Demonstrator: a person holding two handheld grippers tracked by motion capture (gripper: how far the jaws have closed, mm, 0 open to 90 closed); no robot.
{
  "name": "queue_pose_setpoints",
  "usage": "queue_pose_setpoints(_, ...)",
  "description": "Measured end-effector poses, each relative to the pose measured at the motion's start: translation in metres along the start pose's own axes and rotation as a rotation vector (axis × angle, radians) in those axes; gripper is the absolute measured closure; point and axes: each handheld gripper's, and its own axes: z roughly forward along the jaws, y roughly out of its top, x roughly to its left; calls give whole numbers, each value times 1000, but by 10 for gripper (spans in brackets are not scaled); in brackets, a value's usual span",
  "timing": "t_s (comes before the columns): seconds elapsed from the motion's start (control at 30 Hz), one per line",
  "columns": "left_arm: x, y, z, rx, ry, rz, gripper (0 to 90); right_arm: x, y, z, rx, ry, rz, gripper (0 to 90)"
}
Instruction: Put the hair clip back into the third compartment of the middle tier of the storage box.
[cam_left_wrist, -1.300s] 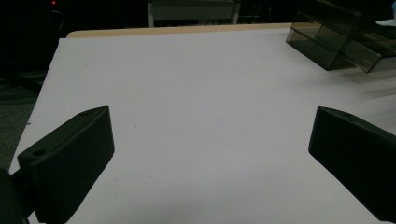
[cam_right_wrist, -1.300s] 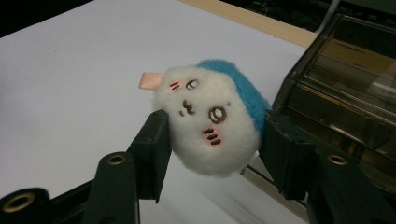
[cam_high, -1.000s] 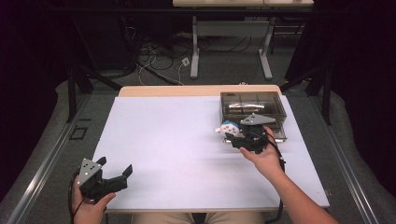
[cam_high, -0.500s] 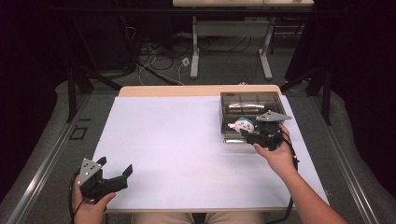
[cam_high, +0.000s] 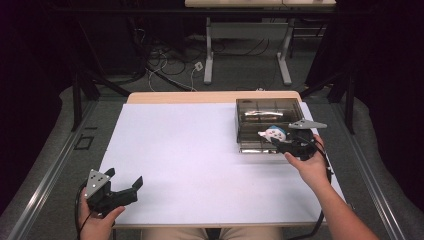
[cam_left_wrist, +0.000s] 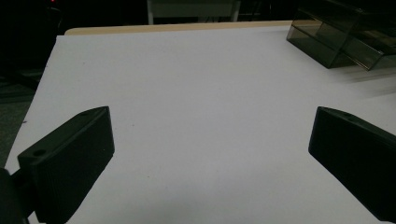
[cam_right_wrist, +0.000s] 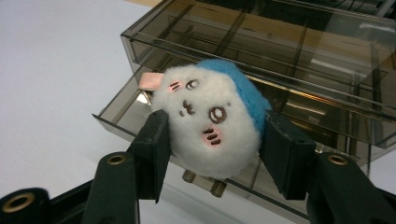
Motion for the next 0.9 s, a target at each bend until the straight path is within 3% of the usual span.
queue_pose_setpoints(0.57, 0, 0, 1, 4, 0, 5, 2, -31, -8, -6, 14, -71, 14, 460)
queue_pose_setpoints(0.9, -1, 0, 1, 8, 1, 10, 2, -45, -14, -1, 56, -109, 2, 455)
